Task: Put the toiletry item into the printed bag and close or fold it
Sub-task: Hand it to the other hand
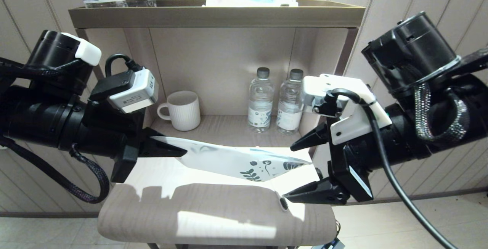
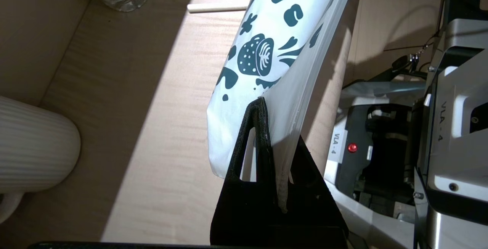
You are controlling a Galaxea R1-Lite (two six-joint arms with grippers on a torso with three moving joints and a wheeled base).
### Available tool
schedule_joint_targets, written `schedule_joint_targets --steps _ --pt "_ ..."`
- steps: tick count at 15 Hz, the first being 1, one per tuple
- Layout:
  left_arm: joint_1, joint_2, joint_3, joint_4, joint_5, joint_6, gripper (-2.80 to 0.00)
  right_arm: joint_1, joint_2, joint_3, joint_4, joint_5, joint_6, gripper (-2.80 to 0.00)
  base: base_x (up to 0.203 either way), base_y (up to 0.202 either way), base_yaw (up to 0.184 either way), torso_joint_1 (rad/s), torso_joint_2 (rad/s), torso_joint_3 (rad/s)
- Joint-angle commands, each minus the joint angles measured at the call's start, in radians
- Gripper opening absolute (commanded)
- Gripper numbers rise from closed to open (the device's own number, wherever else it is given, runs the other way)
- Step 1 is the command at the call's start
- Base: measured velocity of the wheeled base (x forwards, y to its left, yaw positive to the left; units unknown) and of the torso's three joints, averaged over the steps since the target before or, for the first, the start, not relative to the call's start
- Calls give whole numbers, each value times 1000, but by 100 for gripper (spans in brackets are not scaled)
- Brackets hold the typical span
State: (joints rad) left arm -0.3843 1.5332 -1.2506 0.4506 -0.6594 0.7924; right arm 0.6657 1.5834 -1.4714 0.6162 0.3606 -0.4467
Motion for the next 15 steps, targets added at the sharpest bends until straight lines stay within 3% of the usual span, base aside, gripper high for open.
schedule_joint_targets --steps 1,10,15 --pt "-1 3 -1 2 -5 6 -280 -2 24 -7 4 2 -3 0 0 0 0 0 0 0" --pt "1 23 -7 -4 -6 8 -280 27 120 -89 1 -26 2 0 0 0 0 0 0 0" --pt "-1 30 -7 -7 -8 8 -280 20 124 -66 1 -34 3 0 0 0 0 0 0 0"
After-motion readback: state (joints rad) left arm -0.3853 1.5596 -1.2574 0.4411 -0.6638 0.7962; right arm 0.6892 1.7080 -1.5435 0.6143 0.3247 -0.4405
